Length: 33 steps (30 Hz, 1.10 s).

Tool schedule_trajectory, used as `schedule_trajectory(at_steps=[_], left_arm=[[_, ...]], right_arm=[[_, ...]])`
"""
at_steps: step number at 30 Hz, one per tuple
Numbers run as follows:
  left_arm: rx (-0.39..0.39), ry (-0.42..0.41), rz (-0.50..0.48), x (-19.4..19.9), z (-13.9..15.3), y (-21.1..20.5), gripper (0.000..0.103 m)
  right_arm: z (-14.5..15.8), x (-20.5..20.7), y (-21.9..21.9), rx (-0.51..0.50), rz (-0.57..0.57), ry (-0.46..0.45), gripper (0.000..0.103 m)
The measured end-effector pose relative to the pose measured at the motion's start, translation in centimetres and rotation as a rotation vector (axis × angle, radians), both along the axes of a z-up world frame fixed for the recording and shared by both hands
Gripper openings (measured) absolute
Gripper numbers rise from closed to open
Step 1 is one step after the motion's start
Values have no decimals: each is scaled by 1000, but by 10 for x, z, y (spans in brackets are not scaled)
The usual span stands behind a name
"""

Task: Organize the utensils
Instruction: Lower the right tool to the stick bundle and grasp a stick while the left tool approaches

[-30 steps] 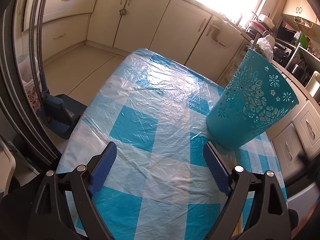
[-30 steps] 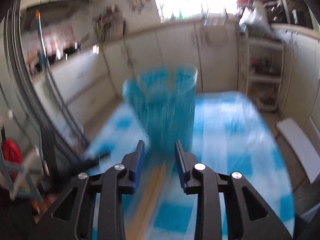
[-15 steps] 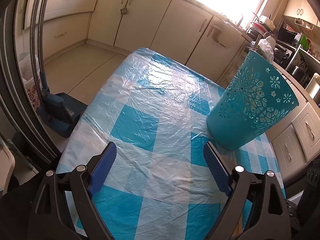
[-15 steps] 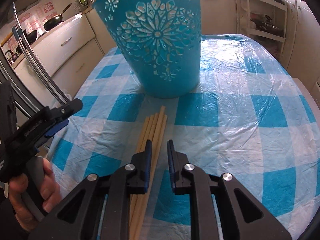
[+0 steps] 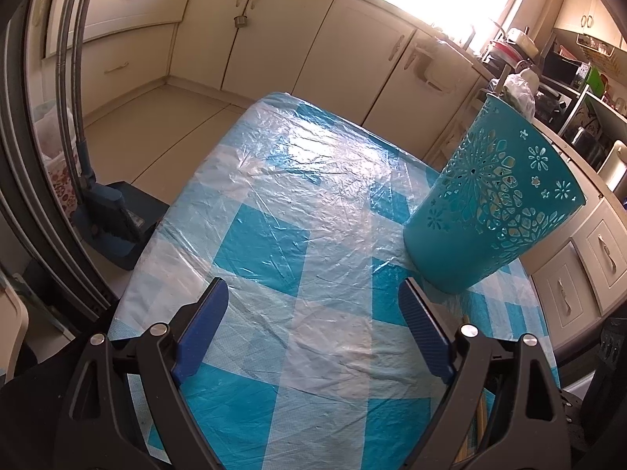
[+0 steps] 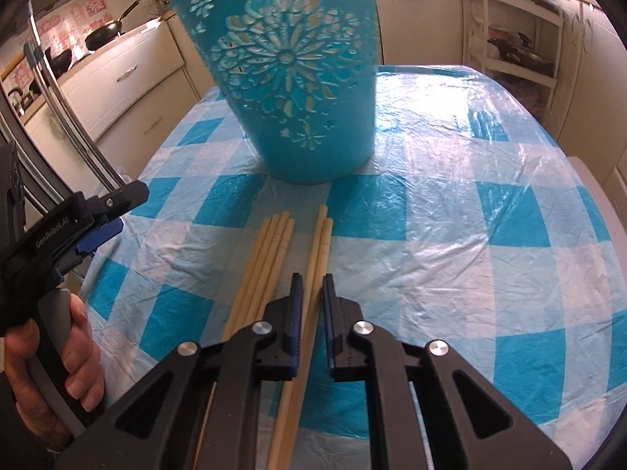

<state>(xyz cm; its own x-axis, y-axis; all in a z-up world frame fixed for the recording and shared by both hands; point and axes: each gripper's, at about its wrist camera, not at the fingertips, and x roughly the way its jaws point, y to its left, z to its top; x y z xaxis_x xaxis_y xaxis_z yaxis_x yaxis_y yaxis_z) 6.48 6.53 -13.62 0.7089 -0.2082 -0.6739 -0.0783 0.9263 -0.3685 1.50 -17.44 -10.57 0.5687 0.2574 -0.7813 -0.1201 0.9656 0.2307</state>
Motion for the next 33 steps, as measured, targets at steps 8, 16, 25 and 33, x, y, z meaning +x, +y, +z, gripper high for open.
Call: schedule_trajectory(at_steps=[8,16,25,33], left_arm=[[8,6,-1,1,-1,-1,85],[26,8,-10,1,0,-5,85],[193,79,-304,-26,-1,-96,85],[279,138,-261,-23,-7,-108,78]], right_arm=[[-1,0,-10,39,-24,9,11],[1,2,7,-71,21,-6,7],[-3,-2,-44,-39,-62,-34,6],[-6,-3,-58,56,-72,-34,6]])
